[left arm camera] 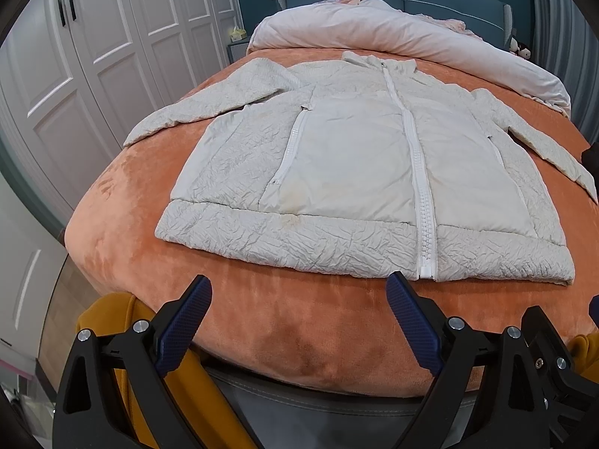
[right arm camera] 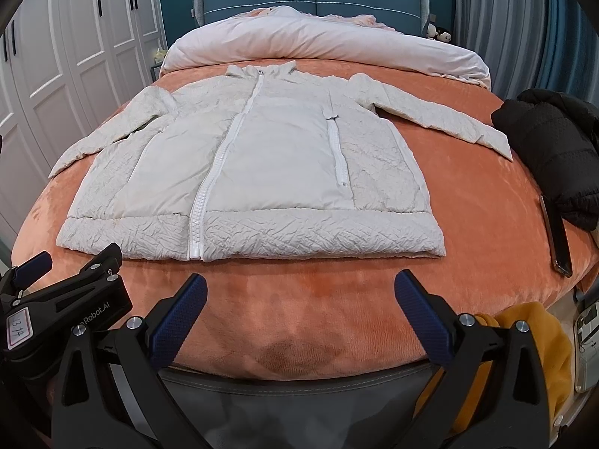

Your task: Fold large clothes

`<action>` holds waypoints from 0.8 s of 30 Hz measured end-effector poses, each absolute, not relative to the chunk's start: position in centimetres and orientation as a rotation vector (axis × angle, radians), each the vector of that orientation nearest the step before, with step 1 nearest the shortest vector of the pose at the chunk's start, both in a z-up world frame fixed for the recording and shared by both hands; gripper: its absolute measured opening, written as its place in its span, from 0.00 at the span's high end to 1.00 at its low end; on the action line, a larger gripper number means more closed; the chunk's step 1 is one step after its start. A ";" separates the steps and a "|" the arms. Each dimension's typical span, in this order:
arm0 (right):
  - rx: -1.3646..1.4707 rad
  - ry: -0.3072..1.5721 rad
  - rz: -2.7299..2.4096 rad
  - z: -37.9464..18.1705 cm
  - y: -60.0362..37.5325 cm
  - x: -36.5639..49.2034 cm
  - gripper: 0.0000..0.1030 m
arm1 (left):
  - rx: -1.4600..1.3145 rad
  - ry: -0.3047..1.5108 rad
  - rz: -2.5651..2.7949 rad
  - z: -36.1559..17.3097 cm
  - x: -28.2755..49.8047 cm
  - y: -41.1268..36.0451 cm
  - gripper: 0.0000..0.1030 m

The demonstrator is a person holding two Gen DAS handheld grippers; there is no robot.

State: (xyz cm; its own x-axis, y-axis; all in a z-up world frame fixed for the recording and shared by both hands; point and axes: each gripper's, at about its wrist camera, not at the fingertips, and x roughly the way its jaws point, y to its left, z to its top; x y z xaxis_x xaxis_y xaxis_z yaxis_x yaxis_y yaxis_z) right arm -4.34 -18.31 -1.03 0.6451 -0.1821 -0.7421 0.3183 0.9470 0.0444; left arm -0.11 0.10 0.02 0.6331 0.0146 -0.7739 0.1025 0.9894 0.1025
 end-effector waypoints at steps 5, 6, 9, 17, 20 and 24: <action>0.175 0.823 -0.287 -0.9 -18.3 -4.2 0.05 | 0.141 0.885 -0.050 0.0 -0.1 0.1 0.12; 0.174 0.822 -0.287 -0.9 -18.3 -4.3 0.05 | 0.141 0.885 -0.050 0.0 -0.1 0.1 0.12; 0.176 0.824 -0.286 -0.9 -18.3 -4.2 0.05 | 0.142 0.884 -0.050 0.0 -0.1 0.1 0.12; 0.175 0.825 -0.287 -0.9 -18.3 -4.3 0.05 | 0.141 0.885 -0.050 0.0 -0.1 0.1 0.13; 0.175 0.825 -0.287 -0.9 -18.2 -4.2 0.05 | 0.141 0.886 -0.051 0.0 -0.1 0.1 0.13; 0.177 0.826 -0.288 -0.9 -18.2 -4.2 0.05 | 0.141 0.886 -0.051 0.0 -0.1 0.1 0.13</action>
State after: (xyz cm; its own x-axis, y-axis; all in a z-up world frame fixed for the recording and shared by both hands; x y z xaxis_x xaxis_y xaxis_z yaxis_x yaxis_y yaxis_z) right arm -4.24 -18.19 -0.93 0.6420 -0.1827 -0.7446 0.3192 0.9467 0.0429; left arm -0.11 0.09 -0.05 0.6319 0.0138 -0.7749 0.1030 0.9895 0.1017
